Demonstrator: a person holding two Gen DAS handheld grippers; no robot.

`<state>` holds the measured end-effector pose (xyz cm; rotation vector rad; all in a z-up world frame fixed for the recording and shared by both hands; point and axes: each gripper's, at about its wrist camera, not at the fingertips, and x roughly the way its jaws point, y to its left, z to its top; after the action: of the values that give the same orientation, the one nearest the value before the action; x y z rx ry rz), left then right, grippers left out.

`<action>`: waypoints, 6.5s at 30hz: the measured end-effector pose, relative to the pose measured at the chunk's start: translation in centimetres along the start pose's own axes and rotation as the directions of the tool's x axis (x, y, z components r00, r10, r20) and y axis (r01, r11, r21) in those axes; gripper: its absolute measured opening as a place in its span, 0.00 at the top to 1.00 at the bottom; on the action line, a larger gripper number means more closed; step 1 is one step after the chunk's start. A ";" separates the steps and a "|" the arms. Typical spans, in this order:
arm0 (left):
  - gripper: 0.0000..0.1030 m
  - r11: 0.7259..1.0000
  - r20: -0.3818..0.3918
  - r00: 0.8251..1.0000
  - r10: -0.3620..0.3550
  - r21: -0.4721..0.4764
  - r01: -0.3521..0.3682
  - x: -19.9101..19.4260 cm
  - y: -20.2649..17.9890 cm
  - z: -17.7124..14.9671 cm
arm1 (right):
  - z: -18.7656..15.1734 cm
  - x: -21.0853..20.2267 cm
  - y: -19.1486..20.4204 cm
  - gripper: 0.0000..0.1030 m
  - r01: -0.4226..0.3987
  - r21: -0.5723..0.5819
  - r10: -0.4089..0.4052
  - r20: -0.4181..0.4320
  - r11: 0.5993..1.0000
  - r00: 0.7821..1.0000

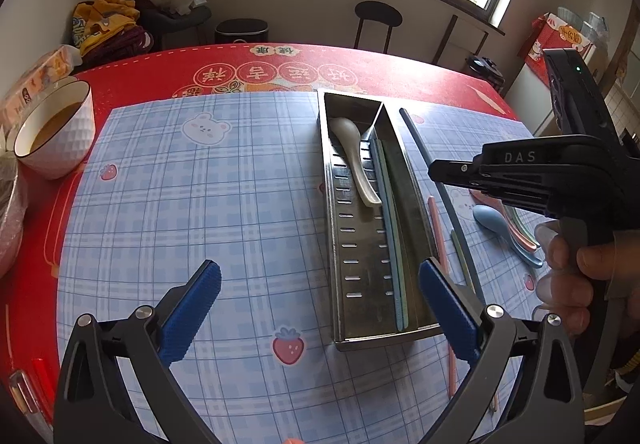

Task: Organize utensils
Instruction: 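Lower the right gripper's blue chopstick into the steel tray and open it, then move the left gripper over the green chopstick on the table, then close the left gripper on the green chopstick, then close the right gripper on the blue spoon handle while the left holds the green chopstick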

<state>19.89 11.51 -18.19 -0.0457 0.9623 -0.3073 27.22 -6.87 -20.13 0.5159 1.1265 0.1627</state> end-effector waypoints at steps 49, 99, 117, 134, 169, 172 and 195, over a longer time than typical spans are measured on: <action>0.06 0.998 0.075 0.997 0.033 -0.052 -0.029 -1.5 -2.4 -0.1 | -2.4 -3.0 -3.0 0.92 0.127 -0.156 -0.117 0.068 0.980 0.991; 0.90 0.999 -0.225 0.974 0.031 0.048 -0.021 5.1 -17.5 -5.4 | -8.9 -10.8 -19.5 0.92 0.087 -0.175 -0.078 0.058 0.981 0.995; 0.90 0.995 -0.281 0.956 0.078 0.086 -0.056 8.3 -18.1 -5.6 | -8.3 -10.3 -20.6 0.92 0.087 -0.146 -0.080 0.050 0.985 0.996; 0.91 0.992 -0.304 0.947 0.107 0.103 -0.079 8.2 -18.5 -6.1 | -7.8 -10.1 -21.3 0.92 0.072 -0.126 -0.066 0.050 0.989 0.997; 0.91 1.000 -0.248 0.969 0.011 -0.005 -0.012 8.7 -16.9 -6.1 | -5.7 -7.0 -16.4 0.92 0.072 -0.416 -0.070 0.021 0.906 0.997; 0.91 0.999 -0.239 0.971 -0.019 -0.037 0.010 8.5 -16.1 -6.2 | -5.0 -6.0 -16.0 0.92 0.082 -0.424 -0.087 0.008 0.902 0.996; 0.91 0.998 -0.212 0.976 -0.052 -0.043 0.044 7.7 -15.2 -7.0 | -3.5 -3.1 -14.6 0.76 0.142 -0.467 -0.165 -0.009 0.873 0.986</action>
<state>14.67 -4.52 -25.70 -0.0719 1.1818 -0.3435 20.83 -19.62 -25.65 -0.0088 1.1243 0.2993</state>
